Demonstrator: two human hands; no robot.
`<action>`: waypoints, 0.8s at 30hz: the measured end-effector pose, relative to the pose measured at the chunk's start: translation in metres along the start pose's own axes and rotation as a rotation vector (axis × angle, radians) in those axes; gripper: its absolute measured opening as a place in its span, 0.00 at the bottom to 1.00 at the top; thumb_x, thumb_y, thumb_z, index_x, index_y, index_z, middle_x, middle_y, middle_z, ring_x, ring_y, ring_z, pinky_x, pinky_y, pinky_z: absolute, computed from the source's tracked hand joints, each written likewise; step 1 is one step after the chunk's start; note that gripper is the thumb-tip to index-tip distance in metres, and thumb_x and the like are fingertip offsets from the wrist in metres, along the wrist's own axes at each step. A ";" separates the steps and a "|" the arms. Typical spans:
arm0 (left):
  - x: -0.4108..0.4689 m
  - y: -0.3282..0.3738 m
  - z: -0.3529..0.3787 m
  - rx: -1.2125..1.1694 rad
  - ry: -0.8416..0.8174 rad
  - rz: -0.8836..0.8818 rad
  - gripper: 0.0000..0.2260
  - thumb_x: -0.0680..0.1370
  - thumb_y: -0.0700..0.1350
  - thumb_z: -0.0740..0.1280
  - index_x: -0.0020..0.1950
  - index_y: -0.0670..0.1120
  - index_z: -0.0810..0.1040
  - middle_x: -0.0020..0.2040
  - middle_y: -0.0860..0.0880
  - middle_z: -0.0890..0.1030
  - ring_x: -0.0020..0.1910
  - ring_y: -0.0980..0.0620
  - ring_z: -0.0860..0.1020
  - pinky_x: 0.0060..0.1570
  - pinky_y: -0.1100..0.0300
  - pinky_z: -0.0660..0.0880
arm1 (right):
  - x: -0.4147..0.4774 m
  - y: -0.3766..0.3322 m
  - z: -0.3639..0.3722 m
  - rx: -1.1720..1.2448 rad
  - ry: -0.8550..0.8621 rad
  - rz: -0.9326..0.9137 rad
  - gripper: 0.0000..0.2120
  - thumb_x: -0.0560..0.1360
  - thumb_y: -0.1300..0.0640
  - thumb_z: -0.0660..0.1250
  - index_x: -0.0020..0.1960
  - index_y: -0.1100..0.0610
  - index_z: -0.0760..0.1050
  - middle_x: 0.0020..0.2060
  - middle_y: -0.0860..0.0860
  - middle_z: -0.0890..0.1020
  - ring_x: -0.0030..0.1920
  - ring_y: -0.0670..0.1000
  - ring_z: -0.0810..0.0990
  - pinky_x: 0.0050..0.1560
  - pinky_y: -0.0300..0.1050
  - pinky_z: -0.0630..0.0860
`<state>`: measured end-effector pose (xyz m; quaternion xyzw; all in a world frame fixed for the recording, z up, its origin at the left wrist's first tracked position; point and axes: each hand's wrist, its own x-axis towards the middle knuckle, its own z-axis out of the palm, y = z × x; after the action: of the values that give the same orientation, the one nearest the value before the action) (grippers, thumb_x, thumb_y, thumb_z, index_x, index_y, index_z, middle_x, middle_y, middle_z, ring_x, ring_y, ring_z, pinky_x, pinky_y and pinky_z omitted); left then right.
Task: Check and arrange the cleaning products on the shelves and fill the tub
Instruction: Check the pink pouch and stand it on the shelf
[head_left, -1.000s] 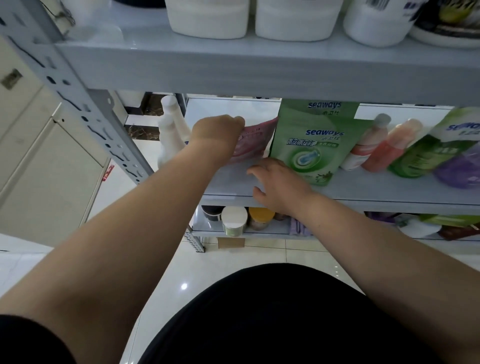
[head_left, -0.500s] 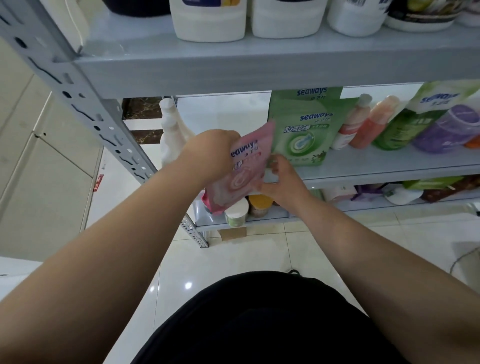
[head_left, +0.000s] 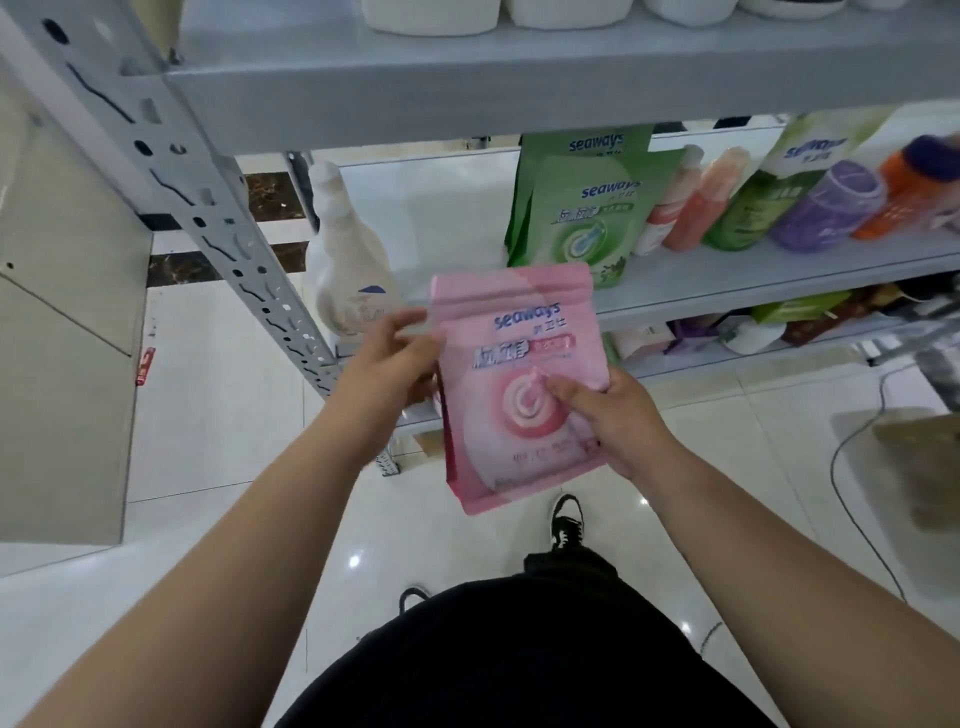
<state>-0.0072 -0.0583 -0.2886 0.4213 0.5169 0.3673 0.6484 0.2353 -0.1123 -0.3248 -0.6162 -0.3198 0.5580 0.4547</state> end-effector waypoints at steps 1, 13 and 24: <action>-0.007 -0.012 0.004 0.028 -0.049 -0.060 0.26 0.67 0.60 0.74 0.63 0.52 0.77 0.56 0.47 0.82 0.49 0.49 0.83 0.54 0.48 0.79 | -0.004 0.001 -0.001 0.057 0.023 0.003 0.18 0.70 0.55 0.78 0.58 0.57 0.84 0.53 0.56 0.87 0.56 0.58 0.86 0.63 0.61 0.79; -0.011 -0.048 0.063 0.356 0.209 -0.169 0.11 0.84 0.52 0.60 0.57 0.47 0.77 0.51 0.48 0.82 0.51 0.46 0.81 0.41 0.52 0.80 | -0.005 -0.021 -0.025 0.139 0.053 0.120 0.12 0.84 0.47 0.63 0.59 0.51 0.81 0.55 0.50 0.87 0.57 0.56 0.86 0.65 0.63 0.78; -0.019 -0.066 0.147 -0.426 -0.284 -0.789 0.14 0.80 0.47 0.58 0.48 0.40 0.78 0.36 0.43 0.80 0.29 0.46 0.80 0.18 0.67 0.69 | 0.004 0.000 -0.059 0.333 -0.408 0.206 0.39 0.70 0.34 0.76 0.65 0.65 0.77 0.57 0.64 0.76 0.55 0.65 0.71 0.52 0.57 0.67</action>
<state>0.1361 -0.1254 -0.3266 0.0963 0.4568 0.1293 0.8748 0.2935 -0.1208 -0.3287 -0.4374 -0.2444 0.7585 0.4168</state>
